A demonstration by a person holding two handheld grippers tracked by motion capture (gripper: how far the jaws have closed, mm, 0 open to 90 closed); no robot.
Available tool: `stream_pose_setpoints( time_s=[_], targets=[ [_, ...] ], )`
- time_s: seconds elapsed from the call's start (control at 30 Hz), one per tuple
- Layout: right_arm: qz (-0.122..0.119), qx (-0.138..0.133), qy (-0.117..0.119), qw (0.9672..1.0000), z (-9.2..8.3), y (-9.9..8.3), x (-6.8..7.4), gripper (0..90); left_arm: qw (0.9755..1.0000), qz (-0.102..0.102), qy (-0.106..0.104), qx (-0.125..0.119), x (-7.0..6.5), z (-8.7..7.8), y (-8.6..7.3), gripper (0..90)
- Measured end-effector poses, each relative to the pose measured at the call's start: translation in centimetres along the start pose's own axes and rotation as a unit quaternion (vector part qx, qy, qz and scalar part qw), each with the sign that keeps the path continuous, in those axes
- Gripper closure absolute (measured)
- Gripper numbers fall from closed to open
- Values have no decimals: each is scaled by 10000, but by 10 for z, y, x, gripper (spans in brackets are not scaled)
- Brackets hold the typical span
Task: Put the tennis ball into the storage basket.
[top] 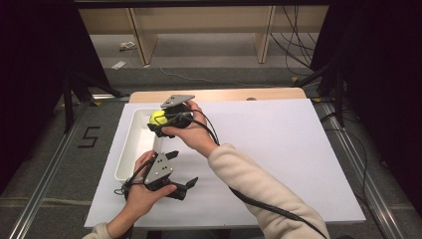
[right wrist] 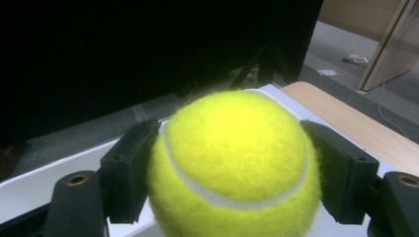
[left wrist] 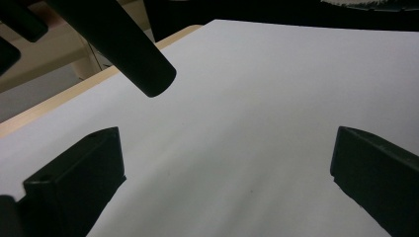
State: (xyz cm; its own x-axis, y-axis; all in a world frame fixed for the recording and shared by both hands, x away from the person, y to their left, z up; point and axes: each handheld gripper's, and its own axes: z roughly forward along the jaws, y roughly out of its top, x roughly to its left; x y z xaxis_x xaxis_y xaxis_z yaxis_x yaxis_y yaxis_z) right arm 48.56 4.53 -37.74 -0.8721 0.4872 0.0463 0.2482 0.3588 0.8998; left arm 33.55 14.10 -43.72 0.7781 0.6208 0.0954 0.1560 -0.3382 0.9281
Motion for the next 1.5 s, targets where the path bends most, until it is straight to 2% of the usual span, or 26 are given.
stream_pose_setpoints(
  time_s=[0.93,1.5],
  targets=[
    [67,67,109,9999,12,4,2,267,10000,11,-21,10,-1,0,0,0],
    [30,79,123,9999,19,7,6,267,10000,13,-20,6,0,0,0,0]
  ],
)
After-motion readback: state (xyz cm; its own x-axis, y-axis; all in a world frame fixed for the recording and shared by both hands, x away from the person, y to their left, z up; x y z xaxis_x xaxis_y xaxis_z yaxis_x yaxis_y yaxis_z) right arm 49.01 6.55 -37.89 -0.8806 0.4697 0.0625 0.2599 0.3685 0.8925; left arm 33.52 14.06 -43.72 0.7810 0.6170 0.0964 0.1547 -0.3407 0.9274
